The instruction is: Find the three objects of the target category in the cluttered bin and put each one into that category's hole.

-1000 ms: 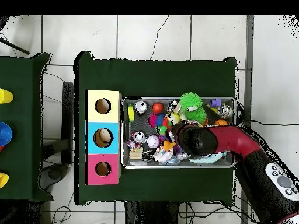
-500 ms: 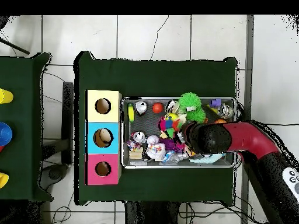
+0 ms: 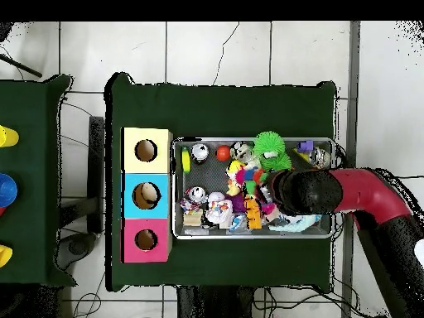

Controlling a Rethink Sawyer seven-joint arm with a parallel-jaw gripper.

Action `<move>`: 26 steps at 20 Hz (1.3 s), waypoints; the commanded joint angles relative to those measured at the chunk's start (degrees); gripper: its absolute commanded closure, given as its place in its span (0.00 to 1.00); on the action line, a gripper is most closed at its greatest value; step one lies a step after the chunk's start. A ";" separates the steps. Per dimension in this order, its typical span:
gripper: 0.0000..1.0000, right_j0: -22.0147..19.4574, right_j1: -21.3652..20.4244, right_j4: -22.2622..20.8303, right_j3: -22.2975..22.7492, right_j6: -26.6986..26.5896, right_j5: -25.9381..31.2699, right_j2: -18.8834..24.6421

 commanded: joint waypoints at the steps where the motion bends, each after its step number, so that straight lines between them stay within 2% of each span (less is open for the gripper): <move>1: 1.00 -1.38 0.95 -1.91 -4.35 -21.58 7.38 3.03; 14: 1.00 -1.63 3.61 -3.14 -4.76 -22.16 6.20 2.79; 26: 1.00 -3.38 9.64 -4.51 -10.01 -30.78 6.24 2.07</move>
